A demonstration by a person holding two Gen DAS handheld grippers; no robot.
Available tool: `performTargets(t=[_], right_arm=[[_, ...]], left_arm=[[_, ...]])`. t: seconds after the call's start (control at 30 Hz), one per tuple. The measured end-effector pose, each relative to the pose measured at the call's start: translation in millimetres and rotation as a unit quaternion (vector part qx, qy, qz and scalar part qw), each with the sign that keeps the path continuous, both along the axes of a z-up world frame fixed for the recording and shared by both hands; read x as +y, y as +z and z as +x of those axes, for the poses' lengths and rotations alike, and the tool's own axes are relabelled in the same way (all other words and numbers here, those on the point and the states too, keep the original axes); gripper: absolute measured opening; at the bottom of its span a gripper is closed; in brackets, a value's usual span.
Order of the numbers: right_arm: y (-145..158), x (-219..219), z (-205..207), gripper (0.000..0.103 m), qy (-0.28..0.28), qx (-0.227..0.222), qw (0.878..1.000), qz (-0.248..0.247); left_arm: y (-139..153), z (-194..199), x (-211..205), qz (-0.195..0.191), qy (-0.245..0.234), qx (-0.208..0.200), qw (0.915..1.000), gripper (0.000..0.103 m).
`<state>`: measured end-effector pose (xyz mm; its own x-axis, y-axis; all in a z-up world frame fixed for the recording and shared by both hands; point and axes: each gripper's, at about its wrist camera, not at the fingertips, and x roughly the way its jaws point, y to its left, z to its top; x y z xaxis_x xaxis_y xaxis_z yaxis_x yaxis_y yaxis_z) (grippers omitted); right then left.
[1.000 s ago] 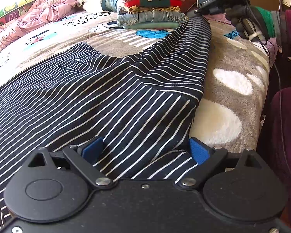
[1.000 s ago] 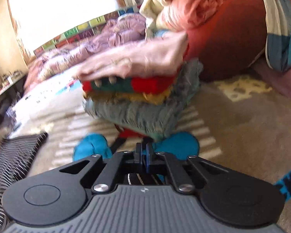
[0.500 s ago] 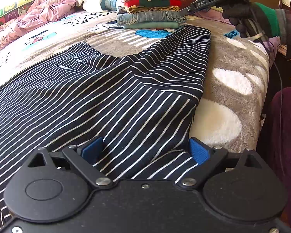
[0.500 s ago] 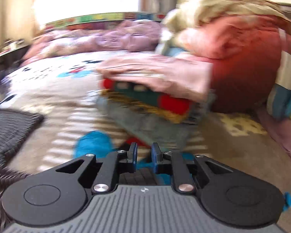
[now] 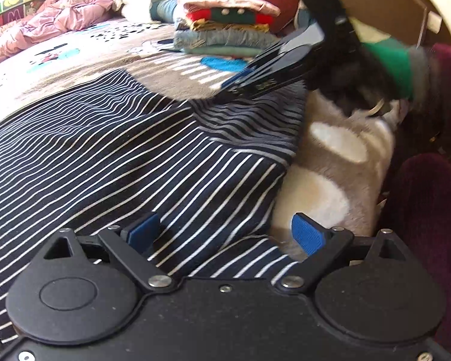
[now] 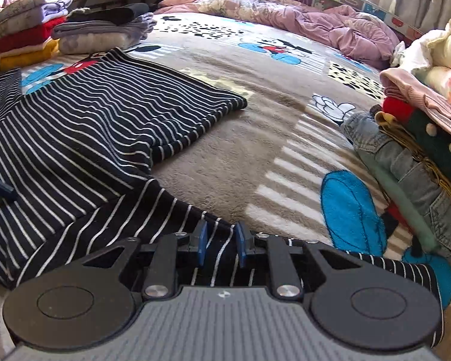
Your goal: Fold clothes
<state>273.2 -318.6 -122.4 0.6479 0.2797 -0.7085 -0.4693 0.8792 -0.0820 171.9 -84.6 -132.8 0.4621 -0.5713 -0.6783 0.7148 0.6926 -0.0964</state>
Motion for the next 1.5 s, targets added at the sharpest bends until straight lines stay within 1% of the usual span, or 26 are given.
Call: performTargets(t=[0.13,0.2,0.3,0.33,0.37,0.43,0.53,0.57,0.6,0.67,0.77,0.9,0.97,1.0,1.1,1.13,1.17,1.2,1.23,1.27,1.3,1.33,1.37,1.4,1.43,1.5], right_arm=[[7,-5,-5,0.024,-0.062,-0.043,0.997,-0.008],[13,-17,-10,0.025,-0.092,-0.047,0.994,0.029],[20,-30,-29,0.026,-0.132,-0.054,0.986,0.091],[21,-32,-37,0.027,-0.143,-0.056,0.981,0.115],[21,-32,-47,0.029,-0.148,-0.056,0.977,0.143],[20,-23,-70,0.029,-0.139,-0.063,0.973,0.174],[17,-8,-104,0.029,-0.123,-0.074,0.966,0.214],[15,2,-113,0.029,-0.11,-0.08,0.968,0.211],[14,12,-122,0.028,-0.097,-0.087,0.97,0.205],[12,31,-133,0.029,-0.083,-0.101,0.975,0.179],[8,53,-141,0.027,-0.071,-0.112,0.981,0.143],[2,82,-151,0.026,-0.055,-0.127,0.986,0.094],[0,97,-156,0.027,-0.048,-0.134,0.987,0.07],[-1,100,-158,0.027,-0.05,-0.134,0.987,0.067],[1,76,-166,0.03,-0.112,-0.106,0.978,0.138],[0,66,-168,0.03,-0.135,-0.094,0.972,0.167],[-6,50,-168,0.031,-0.165,-0.071,0.96,0.217],[-14,33,-167,0.032,-0.194,-0.044,0.941,0.273],[-23,18,-166,0.036,-0.22,-0.02,0.92,0.324],[-32,3,-164,0.038,-0.245,0.004,0.895,0.373],[-40,-11,-162,0.042,-0.265,0.025,0.868,0.418],[-47,-20,-161,0.054,-0.276,0.039,0.846,0.454],[-55,-28,-159,0.056,-0.286,0.054,0.822,0.489],[-61,-36,-157,0.057,-0.294,0.066,0.799,0.52],[-64,-38,-153,0.058,-0.297,0.071,0.789,0.533],[-66,-39,-143,0.057,-0.303,0.071,0.79,0.527]], left_arm=[[10,-1,9,-0.045,-0.003,0.004,0.999,0.095],[14,0,14,-0.063,0.014,-0.002,0.9979,0.094],[17,-3,17,-0.062,0.014,-0.014,0.9979,0.094],[17,-4,17,-0.055,0.015,-0.02,0.9982,0.093],[18,-3,19,-0.052,0.025,-0.023,0.9981,0.093],[18,5,25,-0.054,0.072,-0.02,0.9957,0.091],[16,23,43,-0.06,0.167,-0.006,0.984,0.08],[15,26,46,-0.059,0.189,-0.004,0.9802,0.072],[15,28,49,-0.059,0.209,-0.003,0.9762,0.071],[17,28,51,-0.061,0.224,-0.011,0.9727,0.069],[19,22,49,-0.06,0.234,-0.021,0.9701,0.068],[18,20,53,-0.06,0.253,-0.019,0.9655,0.068],[21,18,57,-0.075,0.26,-0.02,0.9624,0.068],[24,14,56,-0.079,0.248,-0.023,0.9653,0.068],[33,0,54,-0.091,0.211,-0.034,0.9727,0.068],[36,-5,53,-0.094,0.197,-0.037,0.9752,0.068],[39,-13,46,-0.087,0.173,-0.045,0.98,0.068],[41,-21,38,-0.077,0.148,-0.052,0.9846,0.068],[42,-29,28,-0.062,0.124,-0.061,0.9885,0.068],[41,-37,18,-0.047,0.101,-0.069,0.9914,0.068],[38,-44,8,-0.032,0.084,-0.072,0.9933,0.068],[34,-51,-1,-0.017,0.068,-0.075,0.9947,0.068],[29,-57,-12,0.001,0.054,-0.08,0.9953,0.068],[24,-63,-24,0.025,0.045,-0.098,0.9939,0.068],[20,-68,-35,0.052,0.043,-0.121,0.9904,0.068],[13,-69,-49,0.078,0.054,-0.147,0.9846,0.068]])
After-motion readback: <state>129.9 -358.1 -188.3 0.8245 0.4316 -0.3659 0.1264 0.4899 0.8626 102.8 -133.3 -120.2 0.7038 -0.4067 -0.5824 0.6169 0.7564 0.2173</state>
